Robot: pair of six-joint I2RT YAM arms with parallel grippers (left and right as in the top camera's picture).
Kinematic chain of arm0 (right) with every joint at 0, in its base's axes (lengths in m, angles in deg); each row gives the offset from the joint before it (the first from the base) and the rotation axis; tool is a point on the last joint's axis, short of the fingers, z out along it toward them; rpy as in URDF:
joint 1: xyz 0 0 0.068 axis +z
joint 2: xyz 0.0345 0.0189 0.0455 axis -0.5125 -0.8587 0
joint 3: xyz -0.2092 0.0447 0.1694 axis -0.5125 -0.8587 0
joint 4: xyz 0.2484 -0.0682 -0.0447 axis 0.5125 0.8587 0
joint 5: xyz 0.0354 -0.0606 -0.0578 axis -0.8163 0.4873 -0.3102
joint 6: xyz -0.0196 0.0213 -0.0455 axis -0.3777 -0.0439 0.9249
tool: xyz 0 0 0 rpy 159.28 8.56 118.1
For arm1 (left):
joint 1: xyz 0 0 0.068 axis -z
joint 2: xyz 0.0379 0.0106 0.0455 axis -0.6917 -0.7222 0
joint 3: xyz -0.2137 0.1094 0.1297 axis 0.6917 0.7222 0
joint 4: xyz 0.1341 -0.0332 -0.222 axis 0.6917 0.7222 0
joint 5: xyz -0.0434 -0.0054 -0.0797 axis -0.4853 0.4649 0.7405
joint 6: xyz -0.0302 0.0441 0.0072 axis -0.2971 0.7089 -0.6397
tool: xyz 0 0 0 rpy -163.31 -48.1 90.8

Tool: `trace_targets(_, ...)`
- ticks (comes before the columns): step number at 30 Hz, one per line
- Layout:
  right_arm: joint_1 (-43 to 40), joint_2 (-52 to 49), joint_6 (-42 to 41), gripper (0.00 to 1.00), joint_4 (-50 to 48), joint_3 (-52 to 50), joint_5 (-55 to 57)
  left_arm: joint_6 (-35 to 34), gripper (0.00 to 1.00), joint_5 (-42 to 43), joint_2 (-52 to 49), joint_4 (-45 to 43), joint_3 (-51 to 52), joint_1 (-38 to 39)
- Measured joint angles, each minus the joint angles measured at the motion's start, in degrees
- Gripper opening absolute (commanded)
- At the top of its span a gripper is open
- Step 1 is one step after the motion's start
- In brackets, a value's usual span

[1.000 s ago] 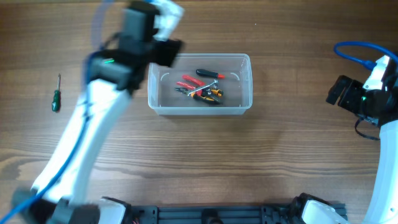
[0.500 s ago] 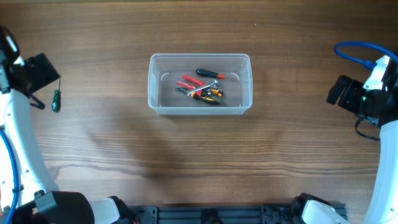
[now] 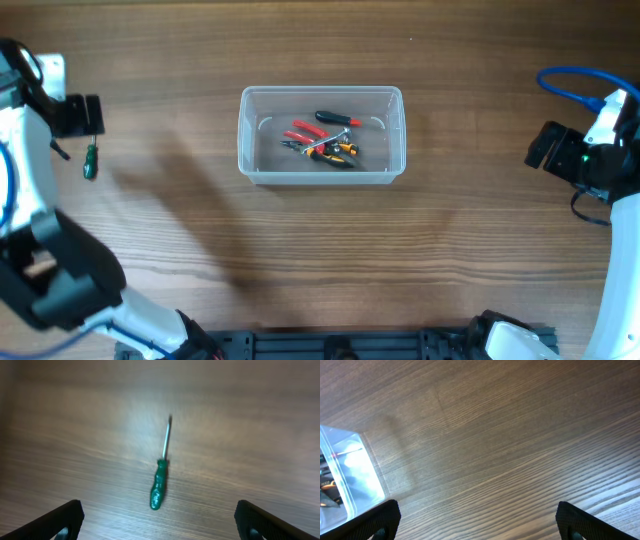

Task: Pack container
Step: 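Move the left gripper back left over the green screwdriver, then lower the left gripper and close it on the green screwdriver handle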

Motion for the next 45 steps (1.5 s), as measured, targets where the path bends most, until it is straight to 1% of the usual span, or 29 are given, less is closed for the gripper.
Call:
trace_targets(3, 0.0, 0.0, 0.0, 1.00, 0.0, 0.0, 0.0, -0.2, 1.00, 0.0, -6.0, 2.0, 0.1, -1.2)
trace_targets(7, 0.0, 0.0, 0.0, 1.00, 0.0, 0.0, 0.0, -0.5, 1.00, -0.2, -9.0, 3.1, 0.1, -1.7)
trace_targets(13, 0.0, 0.0, 0.0, 1.00, 0.0, 0.0, 0.0, -0.5, 1.00, 0.3, -9.8, 2.3, 0.1, -2.0)
trace_targets(19, 0.0, 0.0, 0.0, 1.00, 0.0, 0.0, 0.0, -0.5, 1.00, 2.3, -12.8, 2.2, 0.1, -4.4)
trace_targets(25, 0.0, 0.0, 0.0, 1.00, 0.0, 0.0, 0.0, -0.4, 1.00, 2.6, -13.2, 0.5, 0.1, -4.6)
trace_targets(36, 0.0, 0.0, 0.0, 1.00, 0.0, 0.0, 0.0, 4.9, 1.00, 4.5, -15.4, -0.8, 0.1, -4.6)
trace_targets(45, 0.0, 0.0, 0.0, 1.00, 0.0, 0.0, 0.0, 5.1, 1.00, 4.5, -15.4, 0.4, 0.1, -4.6)
